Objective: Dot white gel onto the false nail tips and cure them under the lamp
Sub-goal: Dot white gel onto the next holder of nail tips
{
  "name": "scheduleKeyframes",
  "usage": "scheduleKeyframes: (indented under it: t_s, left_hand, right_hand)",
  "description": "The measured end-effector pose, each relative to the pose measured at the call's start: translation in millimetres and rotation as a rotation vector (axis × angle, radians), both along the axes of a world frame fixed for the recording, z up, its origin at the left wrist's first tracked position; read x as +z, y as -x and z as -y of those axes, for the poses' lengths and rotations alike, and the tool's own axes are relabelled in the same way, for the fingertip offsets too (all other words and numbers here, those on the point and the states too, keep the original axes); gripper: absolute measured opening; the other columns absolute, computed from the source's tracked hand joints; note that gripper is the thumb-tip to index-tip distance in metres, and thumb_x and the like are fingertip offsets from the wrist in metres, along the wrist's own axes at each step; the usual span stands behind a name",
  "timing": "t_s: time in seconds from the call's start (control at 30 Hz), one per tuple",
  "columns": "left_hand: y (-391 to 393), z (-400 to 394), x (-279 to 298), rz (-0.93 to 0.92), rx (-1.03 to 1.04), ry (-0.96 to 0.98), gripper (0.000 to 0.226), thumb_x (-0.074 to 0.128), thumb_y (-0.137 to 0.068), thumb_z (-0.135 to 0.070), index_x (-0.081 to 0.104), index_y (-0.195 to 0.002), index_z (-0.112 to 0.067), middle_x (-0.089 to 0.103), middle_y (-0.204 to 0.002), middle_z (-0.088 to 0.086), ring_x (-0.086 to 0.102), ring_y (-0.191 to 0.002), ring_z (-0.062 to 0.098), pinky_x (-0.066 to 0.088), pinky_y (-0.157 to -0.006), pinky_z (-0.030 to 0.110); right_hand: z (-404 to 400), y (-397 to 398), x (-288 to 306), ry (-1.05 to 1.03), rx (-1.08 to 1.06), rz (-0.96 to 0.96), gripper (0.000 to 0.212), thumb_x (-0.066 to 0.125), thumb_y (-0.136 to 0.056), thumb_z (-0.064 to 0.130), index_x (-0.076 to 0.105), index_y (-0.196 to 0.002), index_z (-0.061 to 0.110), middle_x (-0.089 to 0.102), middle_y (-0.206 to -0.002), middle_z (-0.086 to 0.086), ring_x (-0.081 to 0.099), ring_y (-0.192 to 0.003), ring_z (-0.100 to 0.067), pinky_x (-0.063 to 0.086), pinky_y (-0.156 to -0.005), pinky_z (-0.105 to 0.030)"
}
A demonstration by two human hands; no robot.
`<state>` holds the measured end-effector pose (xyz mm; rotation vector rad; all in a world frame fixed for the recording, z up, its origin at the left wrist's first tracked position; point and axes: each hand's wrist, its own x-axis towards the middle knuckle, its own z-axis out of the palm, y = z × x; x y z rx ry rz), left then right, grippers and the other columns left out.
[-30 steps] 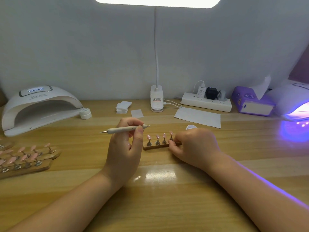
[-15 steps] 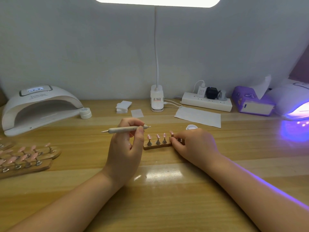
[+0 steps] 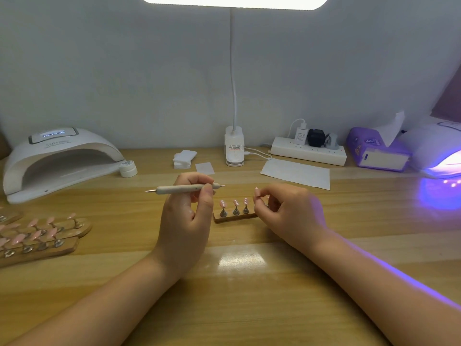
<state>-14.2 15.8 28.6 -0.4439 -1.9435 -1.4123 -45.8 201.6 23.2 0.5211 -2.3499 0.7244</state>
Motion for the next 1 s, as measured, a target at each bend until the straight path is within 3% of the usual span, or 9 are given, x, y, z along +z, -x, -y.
scheduleKeyframes:
  t_s: [0.1, 0.3, 0.5, 0.7, 0.9, 1.0]
  left_hand:
    - [-2.4, -1.6, 4.7, -0.019, -0.011, 0.003, 0.013, 0.049, -0.093, -0.017, 0.053, -0.093, -0.03, 0.063, -0.083, -0.009, 0.061, -0.077, 0.009, 0.046, -0.066, 0.01]
    - [-8.3, -7.9, 8.9, -0.056, -0.053, 0.006, 0.013, 0.049, -0.093, -0.015, 0.054, -0.094, -0.027, 0.062, -0.085, -0.006, 0.063, -0.077, 0.01, 0.047, -0.064, 0.009]
    - [-8.9, -7.8, 9.0, -0.061, -0.05, 0.001, 0.013, 0.05, -0.094, -0.016, 0.054, -0.095, -0.028, 0.063, -0.083, -0.005, 0.064, -0.077, 0.01, 0.048, -0.065, 0.009]
    - [-9.1, -8.5, 7.5, -0.076, -0.062, 0.021, 0.007, 0.047, -0.093, -0.03, 0.052, -0.097, -0.031, 0.061, -0.089, -0.008, 0.063, -0.078, 0.01, 0.049, -0.067, 0.012]
    - [-6.4, -6.8, 1.9, -0.013, -0.036, 0.004, 0.01, 0.05, -0.093, -0.018, 0.054, -0.095, -0.027, 0.064, -0.087, -0.01, 0.063, -0.079, 0.007, 0.048, -0.066, 0.01]
    - [-5.1, -6.1, 1.4, 0.009, -0.024, -0.008, 0.01, 0.049, -0.092, -0.019, 0.055, -0.094, -0.027, 0.064, -0.089, -0.011, 0.063, -0.079, 0.007, 0.048, -0.065, 0.011]
  right_hand:
    - [2.4, -4.6, 8.0, 0.043, 0.1, 0.002, 0.006, 0.069, -0.085, 0.021, 0.074, -0.087, 0.018, 0.068, -0.069, 0.009, 0.057, -0.055, -0.01, 0.052, -0.052, -0.037]
    - [7.0, -5.7, 9.9, 0.121, 0.179, 0.046, 0.011, 0.068, -0.087, 0.019, 0.075, -0.095, 0.014, 0.072, -0.084, 0.007, 0.065, -0.061, -0.014, 0.054, -0.062, -0.042]
    - [4.2, -2.9, 8.6, 0.147, 0.176, 0.053, 0.011, 0.067, -0.088, 0.021, 0.074, -0.095, 0.016, 0.071, -0.081, 0.009, 0.063, -0.062, -0.013, 0.054, -0.062, -0.042]
    - [4.9, -1.5, 7.6, 0.138, 0.161, 0.078, 0.009, 0.067, -0.088, 0.024, 0.074, -0.088, 0.018, 0.068, -0.073, 0.01, 0.061, -0.061, -0.01, 0.054, -0.06, -0.04]
    - [0.5, 8.2, 0.3, 0.091, -0.045, 0.25, 0.012, 0.066, -0.084, 0.031, 0.074, -0.077, 0.024, 0.055, -0.057, 0.015, 0.054, -0.063, -0.008, 0.05, -0.061, -0.031]
    - [0.8, 11.7, -3.5, 0.001, -0.095, 0.293, 0.015, 0.064, -0.085, 0.035, 0.075, -0.083, 0.026, 0.051, -0.059, 0.019, 0.054, -0.075, -0.01, 0.046, -0.064, -0.028]
